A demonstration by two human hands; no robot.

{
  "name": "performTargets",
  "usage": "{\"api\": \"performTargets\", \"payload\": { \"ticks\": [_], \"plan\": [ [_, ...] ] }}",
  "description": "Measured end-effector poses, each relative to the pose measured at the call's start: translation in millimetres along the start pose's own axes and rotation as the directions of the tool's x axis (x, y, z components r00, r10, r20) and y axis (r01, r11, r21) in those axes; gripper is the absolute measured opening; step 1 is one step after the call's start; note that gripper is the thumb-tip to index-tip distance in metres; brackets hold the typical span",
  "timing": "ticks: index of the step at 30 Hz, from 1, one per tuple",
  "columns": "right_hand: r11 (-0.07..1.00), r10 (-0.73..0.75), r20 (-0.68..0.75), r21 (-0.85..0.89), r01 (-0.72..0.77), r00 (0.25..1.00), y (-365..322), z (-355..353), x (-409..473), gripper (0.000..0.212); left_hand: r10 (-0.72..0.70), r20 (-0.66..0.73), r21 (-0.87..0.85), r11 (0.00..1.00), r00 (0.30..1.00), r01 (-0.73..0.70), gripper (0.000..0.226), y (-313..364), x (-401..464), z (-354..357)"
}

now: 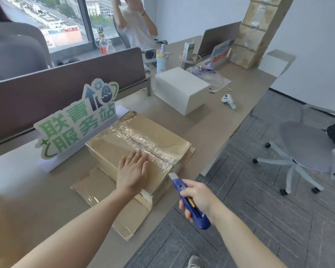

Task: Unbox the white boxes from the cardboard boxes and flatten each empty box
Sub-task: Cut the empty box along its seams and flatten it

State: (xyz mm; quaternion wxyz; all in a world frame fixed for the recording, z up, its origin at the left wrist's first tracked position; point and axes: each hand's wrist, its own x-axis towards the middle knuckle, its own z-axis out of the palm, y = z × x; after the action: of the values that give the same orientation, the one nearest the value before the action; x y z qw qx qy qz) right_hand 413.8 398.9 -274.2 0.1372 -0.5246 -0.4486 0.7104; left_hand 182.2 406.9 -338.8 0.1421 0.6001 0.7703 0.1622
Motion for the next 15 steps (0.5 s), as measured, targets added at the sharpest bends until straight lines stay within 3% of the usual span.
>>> {"api": "performTargets", "payload": {
  "ticks": [3, 7, 12, 15],
  "plan": [
    [0.996, -0.092, -0.149, -0.017, 0.09, 0.985, -27.3, -30.7, 12.3, 0.034, -0.027, -0.053, -0.138, 0.99, 0.998, 0.02, 0.058, -3.7, 2.8, -11.4],
    [0.984, -0.176, -0.235, -0.079, 0.162, 0.956, -63.5, -65.2, 62.8, 0.033, -0.14, -0.088, -0.076, 0.988, 0.986, 0.133, 0.044, -13.1, 22.8, -24.1],
    [0.933, -0.263, -0.275, -0.315, 0.172, 0.925, -105.4, -104.2, 153.7, 0.026, -0.346, -0.099, -0.005, 0.938, 0.933, 0.347, 0.05, -27.2, 62.1, -39.8],
    [0.848, -0.269, -0.238, -0.517, 0.113, 0.933, -124.5, -132.9, 217.8, 0.016, -0.492, -0.159, -0.024, 0.869, 0.856, 0.495, 0.055, -33.4, 84.2, -42.7]
  ]
}}
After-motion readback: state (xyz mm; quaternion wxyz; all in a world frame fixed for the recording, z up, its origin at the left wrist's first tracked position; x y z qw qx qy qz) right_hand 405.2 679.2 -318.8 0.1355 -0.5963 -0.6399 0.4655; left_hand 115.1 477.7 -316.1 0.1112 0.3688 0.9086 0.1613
